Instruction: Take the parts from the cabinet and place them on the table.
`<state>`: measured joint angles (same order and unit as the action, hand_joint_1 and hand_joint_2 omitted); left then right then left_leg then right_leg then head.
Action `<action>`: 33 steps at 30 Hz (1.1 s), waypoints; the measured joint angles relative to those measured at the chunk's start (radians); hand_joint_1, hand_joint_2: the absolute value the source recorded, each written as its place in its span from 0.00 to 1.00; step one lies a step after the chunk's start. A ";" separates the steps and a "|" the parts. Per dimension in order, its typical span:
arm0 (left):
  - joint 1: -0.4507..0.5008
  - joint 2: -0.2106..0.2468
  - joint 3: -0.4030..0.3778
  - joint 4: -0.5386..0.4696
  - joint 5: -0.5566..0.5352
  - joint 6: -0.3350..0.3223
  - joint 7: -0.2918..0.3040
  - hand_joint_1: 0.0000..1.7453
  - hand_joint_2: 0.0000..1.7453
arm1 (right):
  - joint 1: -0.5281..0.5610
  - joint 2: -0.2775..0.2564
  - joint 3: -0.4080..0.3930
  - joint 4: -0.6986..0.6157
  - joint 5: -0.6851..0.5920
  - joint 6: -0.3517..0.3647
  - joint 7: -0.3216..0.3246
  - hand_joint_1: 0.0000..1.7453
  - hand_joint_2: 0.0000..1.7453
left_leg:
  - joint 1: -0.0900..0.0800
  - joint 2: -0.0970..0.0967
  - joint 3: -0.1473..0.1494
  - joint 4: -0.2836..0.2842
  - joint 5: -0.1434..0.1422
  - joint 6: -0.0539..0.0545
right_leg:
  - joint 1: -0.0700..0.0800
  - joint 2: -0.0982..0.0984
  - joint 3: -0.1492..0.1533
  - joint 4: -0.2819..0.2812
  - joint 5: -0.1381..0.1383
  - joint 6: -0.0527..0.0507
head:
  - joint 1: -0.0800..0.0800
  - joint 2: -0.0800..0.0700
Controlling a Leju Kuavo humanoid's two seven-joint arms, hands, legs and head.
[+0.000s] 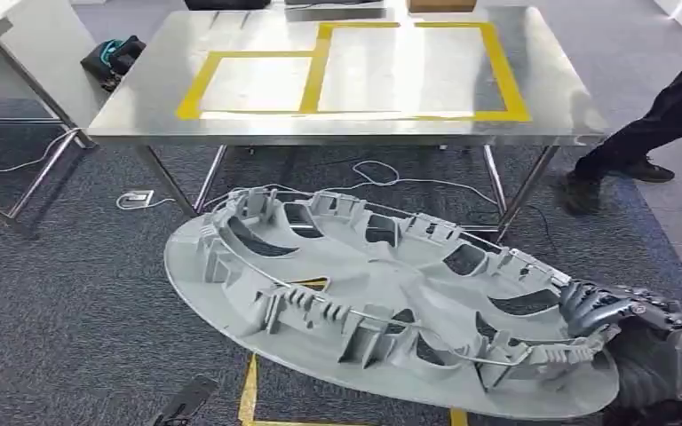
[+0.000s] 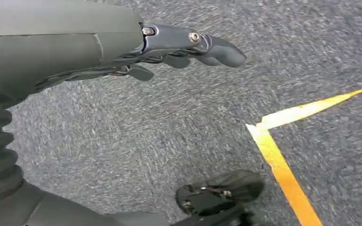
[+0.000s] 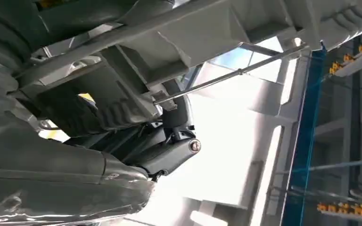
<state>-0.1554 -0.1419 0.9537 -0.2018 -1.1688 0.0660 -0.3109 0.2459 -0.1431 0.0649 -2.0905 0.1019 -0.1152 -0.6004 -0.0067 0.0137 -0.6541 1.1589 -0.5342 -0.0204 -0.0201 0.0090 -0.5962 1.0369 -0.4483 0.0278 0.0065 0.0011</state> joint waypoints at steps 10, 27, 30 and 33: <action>0.002 -0.001 -0.001 0.000 -0.002 0.000 0.000 0.00 1.00 | 0.003 0.000 0.001 0.000 0.005 -0.001 0.002 1.00 1.00 | 0.022 -0.065 0.068 -0.138 0.080 0.000 | -0.009 0.074 -0.015 -0.003 0.012 0.035 | 0.000 0.000; 0.002 -0.005 -0.009 0.000 -0.002 0.000 0.000 0.00 1.00 | 0.007 0.000 0.000 0.000 0.006 -0.002 0.002 1.00 1.00 | -0.007 0.038 0.084 -0.150 0.084 0.026 | 0.022 -0.028 0.001 -0.001 0.001 0.006 | 0.014 0.000; 0.001 -0.004 -0.012 0.000 -0.002 0.000 0.000 0.00 1.00 | 0.003 0.000 0.001 0.000 0.007 -0.002 0.002 1.00 1.00 | -0.005 0.003 0.055 -0.078 0.024 0.004 | 0.008 -0.019 0.004 -0.013 0.011 -0.011 | 0.009 0.000; 0.006 -0.004 -0.014 0.000 -0.002 0.000 0.001 0.00 1.00 | 0.006 0.000 0.001 0.000 0.011 -0.003 0.002 1.00 1.00 | 0.004 -0.001 -0.048 0.142 -0.068 -0.008 | 0.006 -0.008 -0.001 -0.013 0.013 -0.013 | 0.009 0.000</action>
<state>-0.1496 -0.1457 0.9396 -0.2018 -1.1707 0.0660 -0.3098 0.2518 -0.1431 0.0656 -2.0905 0.1129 -0.1183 -0.5985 -0.0023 0.0129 -0.7026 1.3006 -0.6018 -0.0280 -0.0137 0.0005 -0.5969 1.0241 -0.4357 0.0147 0.0153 0.0011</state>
